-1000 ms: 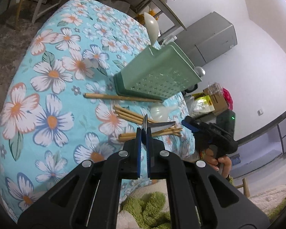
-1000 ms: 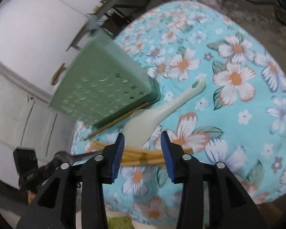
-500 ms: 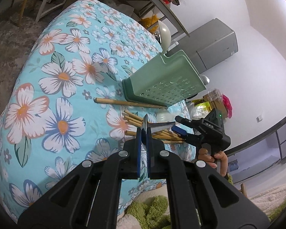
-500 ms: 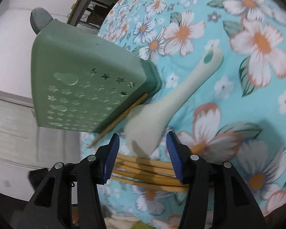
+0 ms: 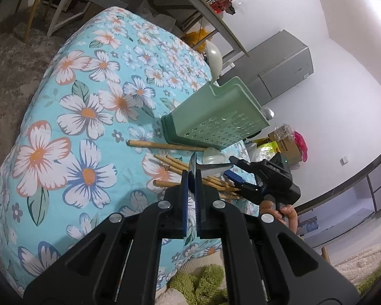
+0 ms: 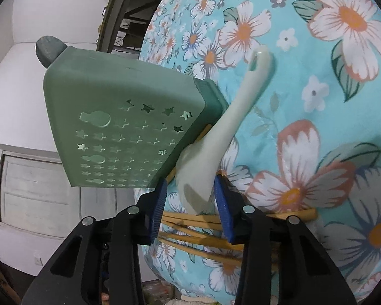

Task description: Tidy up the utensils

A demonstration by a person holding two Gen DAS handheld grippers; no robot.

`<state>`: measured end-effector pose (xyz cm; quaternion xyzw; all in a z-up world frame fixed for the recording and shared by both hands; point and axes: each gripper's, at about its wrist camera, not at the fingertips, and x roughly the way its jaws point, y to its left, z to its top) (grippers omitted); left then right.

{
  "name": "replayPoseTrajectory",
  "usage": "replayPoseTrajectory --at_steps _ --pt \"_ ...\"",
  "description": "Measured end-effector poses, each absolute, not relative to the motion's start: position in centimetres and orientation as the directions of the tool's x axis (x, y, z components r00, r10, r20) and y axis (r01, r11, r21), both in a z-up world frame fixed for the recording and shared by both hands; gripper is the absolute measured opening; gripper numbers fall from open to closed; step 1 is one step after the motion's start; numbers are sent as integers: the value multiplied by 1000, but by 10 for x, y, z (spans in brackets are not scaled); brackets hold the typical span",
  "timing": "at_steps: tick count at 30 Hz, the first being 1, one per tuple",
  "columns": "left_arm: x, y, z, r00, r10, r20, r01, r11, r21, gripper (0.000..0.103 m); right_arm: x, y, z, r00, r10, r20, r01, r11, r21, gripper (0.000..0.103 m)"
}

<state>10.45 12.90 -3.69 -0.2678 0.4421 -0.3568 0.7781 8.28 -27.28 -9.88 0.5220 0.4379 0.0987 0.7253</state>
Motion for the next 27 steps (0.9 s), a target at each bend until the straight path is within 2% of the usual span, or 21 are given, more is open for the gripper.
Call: replayPoseTrajectory --at_steps 2,5,15,27 --pt "103 130 -33 366 -794 -485 327 598 -732 4 85 -268 -99 597 597 -536 309 446 840 34" --pt "101 135 -19 406 -794 -452 352 593 -724 4 85 -267 -102 599 600 -531 308 439 844 17" --pt "104 145 67 587 -738 -333 480 648 -591 4 74 -273 -99 652 610 -450 251 387 887 7" --pt "116 125 105 629 -731 -265 526 651 -547 3 53 -297 -84 710 593 -381 196 353 915 3"
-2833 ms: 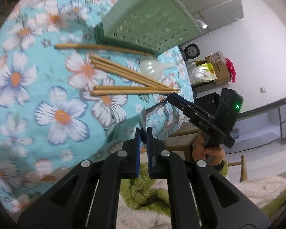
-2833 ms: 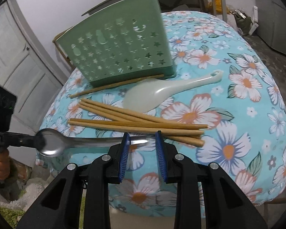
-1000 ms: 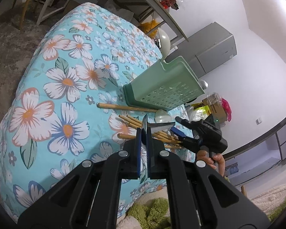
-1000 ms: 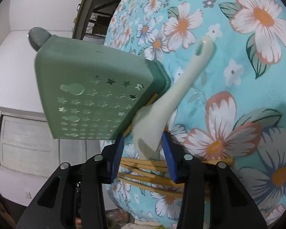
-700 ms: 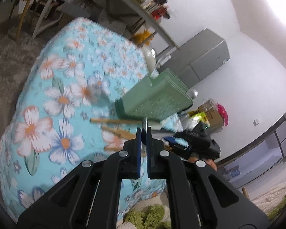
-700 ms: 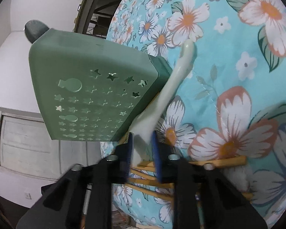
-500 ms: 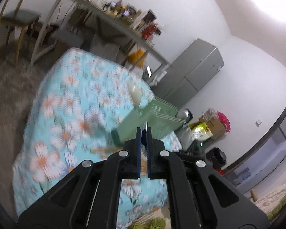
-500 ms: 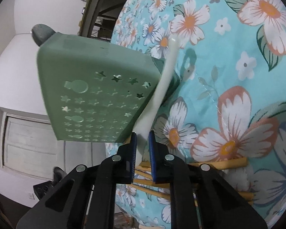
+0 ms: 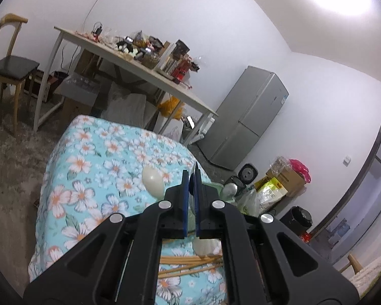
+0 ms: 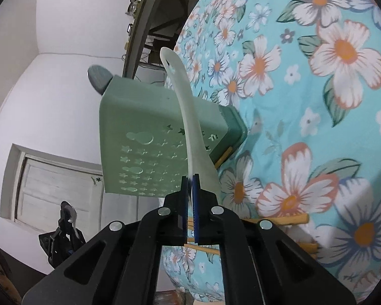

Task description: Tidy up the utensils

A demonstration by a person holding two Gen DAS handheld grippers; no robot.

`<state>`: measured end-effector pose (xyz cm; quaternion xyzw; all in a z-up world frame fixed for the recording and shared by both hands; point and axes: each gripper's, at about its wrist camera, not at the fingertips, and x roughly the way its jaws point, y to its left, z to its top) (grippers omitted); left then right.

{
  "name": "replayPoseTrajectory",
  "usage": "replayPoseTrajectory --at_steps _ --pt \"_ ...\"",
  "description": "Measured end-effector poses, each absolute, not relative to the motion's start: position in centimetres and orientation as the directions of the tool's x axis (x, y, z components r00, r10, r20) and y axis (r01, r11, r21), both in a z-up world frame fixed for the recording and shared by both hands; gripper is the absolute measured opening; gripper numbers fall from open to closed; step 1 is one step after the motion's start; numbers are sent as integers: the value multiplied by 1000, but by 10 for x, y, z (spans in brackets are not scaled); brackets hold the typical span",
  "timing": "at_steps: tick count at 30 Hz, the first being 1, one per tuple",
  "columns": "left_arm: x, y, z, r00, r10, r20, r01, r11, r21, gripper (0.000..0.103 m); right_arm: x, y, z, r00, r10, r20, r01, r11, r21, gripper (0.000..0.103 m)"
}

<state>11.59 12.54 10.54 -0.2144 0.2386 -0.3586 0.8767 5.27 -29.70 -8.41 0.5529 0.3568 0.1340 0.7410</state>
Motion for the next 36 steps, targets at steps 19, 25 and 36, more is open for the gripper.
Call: replayPoseTrajectory --at_steps 19,25,36 --pt "146 68 146 829 -461 -315 466 882 -65 1 18 -327 -71 764 572 -297 131 314 941 2" --pt "153 46 139 858 -406 -315 447 892 68 1 17 -333 -75 765 568 -304 137 317 938 2" --pt "153 30 159 874 -410 -261 450 886 115 1 17 -333 -77 769 562 -306 142 317 938 2"
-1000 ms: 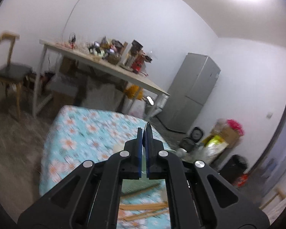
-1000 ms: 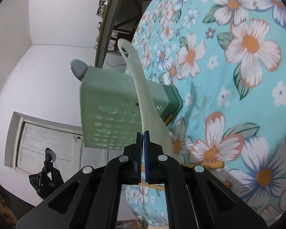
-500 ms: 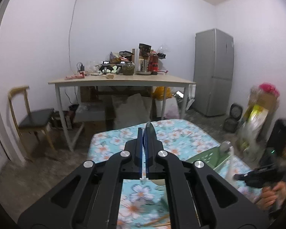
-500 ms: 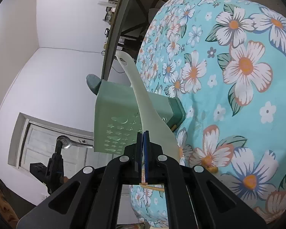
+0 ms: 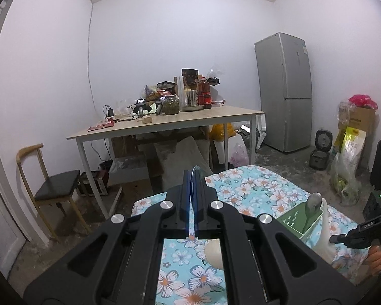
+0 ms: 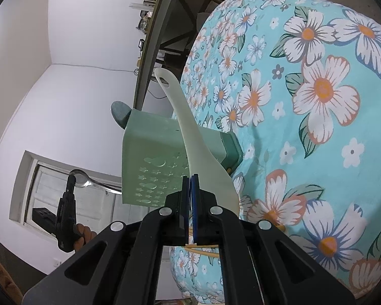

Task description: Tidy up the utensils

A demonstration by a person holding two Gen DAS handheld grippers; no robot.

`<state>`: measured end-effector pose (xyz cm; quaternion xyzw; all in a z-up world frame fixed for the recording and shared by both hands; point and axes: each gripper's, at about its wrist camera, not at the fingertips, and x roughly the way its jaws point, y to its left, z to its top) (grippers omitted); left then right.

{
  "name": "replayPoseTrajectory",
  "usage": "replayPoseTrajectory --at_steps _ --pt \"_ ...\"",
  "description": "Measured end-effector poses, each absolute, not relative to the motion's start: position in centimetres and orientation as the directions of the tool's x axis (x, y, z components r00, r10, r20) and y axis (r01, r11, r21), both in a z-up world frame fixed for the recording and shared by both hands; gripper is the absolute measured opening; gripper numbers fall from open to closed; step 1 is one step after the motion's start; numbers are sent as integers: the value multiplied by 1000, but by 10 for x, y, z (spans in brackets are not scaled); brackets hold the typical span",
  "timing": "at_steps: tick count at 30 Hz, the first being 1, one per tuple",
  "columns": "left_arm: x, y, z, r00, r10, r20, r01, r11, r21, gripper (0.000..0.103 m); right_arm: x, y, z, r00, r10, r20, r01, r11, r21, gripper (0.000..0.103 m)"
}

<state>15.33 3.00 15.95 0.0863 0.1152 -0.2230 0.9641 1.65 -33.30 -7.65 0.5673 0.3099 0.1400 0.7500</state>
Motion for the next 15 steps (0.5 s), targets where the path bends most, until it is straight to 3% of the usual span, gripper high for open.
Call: replayPoseTrajectory --at_steps 5,12,15 --pt "161 15 139 865 -400 -302 458 876 151 2 16 -333 -77 767 562 -308 144 316 938 2" --pt "172 24 116 801 -476 -364 514 858 8 4 15 -334 -73 770 562 -303 137 319 938 2" --pt "168 29 113 792 -491 -361 517 856 -31 12 14 -335 -68 773 555 -306 127 337 933 2"
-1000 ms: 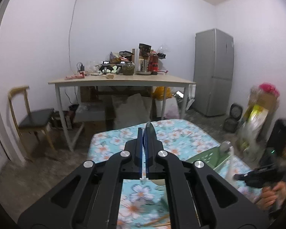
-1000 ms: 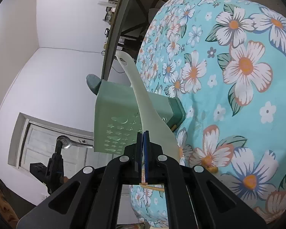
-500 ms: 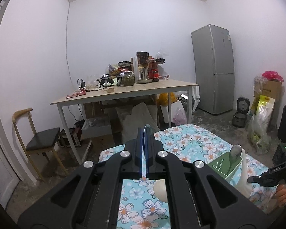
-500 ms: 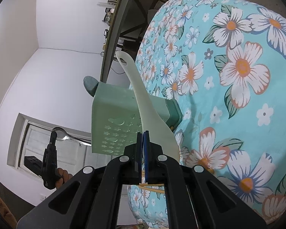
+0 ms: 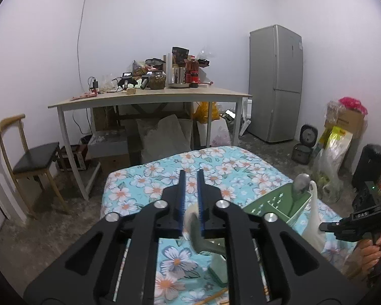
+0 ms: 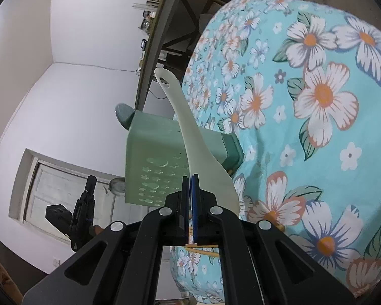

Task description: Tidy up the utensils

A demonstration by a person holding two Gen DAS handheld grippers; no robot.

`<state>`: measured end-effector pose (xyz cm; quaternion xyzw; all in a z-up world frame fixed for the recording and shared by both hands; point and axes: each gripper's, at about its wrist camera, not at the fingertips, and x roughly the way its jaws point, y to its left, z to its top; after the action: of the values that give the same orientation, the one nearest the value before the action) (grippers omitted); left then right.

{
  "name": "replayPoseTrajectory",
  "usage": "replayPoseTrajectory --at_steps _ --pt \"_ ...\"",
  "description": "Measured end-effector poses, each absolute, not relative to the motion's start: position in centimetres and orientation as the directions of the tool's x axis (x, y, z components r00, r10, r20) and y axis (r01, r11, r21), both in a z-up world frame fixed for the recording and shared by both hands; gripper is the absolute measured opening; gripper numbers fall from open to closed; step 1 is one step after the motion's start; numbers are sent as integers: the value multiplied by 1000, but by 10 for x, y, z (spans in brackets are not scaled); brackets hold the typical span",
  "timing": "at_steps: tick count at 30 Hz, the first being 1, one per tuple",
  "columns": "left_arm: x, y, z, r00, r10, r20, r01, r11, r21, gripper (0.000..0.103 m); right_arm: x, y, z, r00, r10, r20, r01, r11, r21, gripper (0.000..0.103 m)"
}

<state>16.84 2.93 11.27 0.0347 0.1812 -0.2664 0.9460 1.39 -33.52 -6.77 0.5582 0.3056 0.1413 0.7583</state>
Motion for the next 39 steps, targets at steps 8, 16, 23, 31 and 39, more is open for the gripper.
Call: replayPoseTrajectory --at_steps 8,16,23,31,39 --pt "160 38 100 774 -508 -378 513 853 -96 14 8 -325 -25 785 475 -397 88 549 831 2" --pt "151 42 80 750 -526 -402 517 845 -141 13 11 -278 46 786 81 -613 95 964 249 2" --pt "147 53 73 745 -540 -391 512 839 -184 13 30 -205 57 797 -418 -436 92 798 -596 2" --pt "149 73 68 751 -545 -373 493 838 -233 14 54 -168 6 838 -519 -166 -66 207 -976 2" --pt "155 89 55 744 -558 -367 481 829 -285 13 58 -169 -16 884 -466 -33 -161 -238 -958 2"
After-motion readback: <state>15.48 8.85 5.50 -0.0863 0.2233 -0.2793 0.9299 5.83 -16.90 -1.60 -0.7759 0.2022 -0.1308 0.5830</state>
